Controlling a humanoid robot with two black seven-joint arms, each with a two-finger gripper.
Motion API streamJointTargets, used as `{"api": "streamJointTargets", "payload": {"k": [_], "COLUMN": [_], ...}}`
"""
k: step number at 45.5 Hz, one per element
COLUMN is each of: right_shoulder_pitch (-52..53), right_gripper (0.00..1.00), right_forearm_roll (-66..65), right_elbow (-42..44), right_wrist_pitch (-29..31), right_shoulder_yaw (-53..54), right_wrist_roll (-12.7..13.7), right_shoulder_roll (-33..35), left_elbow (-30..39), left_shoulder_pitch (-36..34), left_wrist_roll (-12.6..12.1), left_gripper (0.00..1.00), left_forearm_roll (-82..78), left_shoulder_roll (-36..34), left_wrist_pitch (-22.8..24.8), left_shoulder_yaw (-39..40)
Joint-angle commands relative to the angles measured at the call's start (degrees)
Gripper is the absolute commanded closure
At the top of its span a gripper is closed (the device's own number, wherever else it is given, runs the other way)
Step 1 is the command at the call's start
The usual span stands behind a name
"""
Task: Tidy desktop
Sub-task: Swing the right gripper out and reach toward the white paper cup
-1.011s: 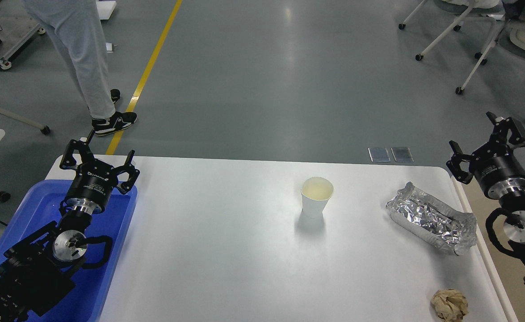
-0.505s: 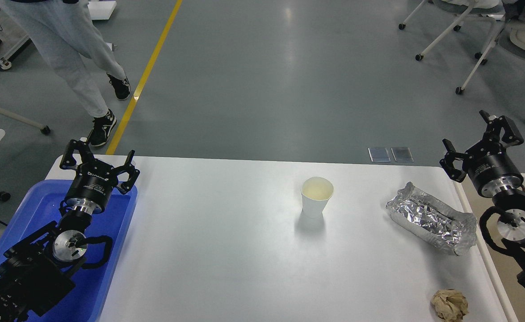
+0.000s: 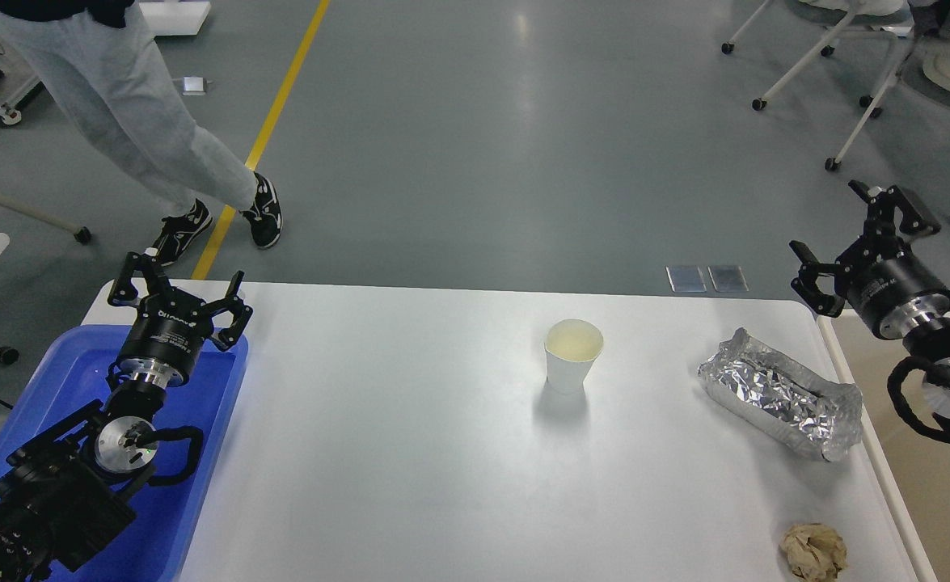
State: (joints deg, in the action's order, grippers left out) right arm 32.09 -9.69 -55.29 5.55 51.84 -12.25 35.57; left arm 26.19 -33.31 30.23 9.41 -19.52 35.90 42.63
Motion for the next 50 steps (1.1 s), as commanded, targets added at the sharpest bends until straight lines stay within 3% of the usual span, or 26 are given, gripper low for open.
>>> {"api": "streamJointTargets", "payload": {"k": [1,7,12,23,31,50], "right_shoulder_pitch": [3.94,6.93,10.79,26.87,37.25,41.74], "right_gripper": [0.0,0.0,0.0,0.0,0.0,0.0], "right_forearm_roll": [-7.87,-17.54,-26.68,-34.34,-40.14,-49.9], "right_elbow": [-8.69,-12.99,-16.77,-19.68,-19.59,-13.97], "right_wrist_pitch": [-1.41,-1.24,-1.24,1.31,1.31,0.96], "right_shoulder_yaw": [-7.62,-12.2,-17.46,-41.01,-53.68,-65.9], "right_wrist_roll": [5.74,8.82,9.35,10.14,10.14,10.4], "right_shoulder_roll": [8.37,10.65,12.15,14.09,10.58,-1.46], "left_elbow": [0.0,0.0,0.0,0.0,0.0,0.0], "left_shoulder_pitch": [0.0,0.0,0.0,0.0,0.0,0.0], "left_wrist_roll": [0.0,0.0,0.0,0.0,0.0,0.0], "left_gripper": [0.0,0.0,0.0,0.0,0.0,0.0], "left_forearm_roll": [0.0,0.0,0.0,0.0,0.0,0.0], "left_shoulder_roll": [0.0,-0.08,0.0,0.0,0.0,-0.08], "left_wrist_pitch": [0.04,0.04,0.04,0.04,0.04,0.04], "left_shoulder_yaw": [0.0,0.0,0.0,0.0,0.0,0.0]}}
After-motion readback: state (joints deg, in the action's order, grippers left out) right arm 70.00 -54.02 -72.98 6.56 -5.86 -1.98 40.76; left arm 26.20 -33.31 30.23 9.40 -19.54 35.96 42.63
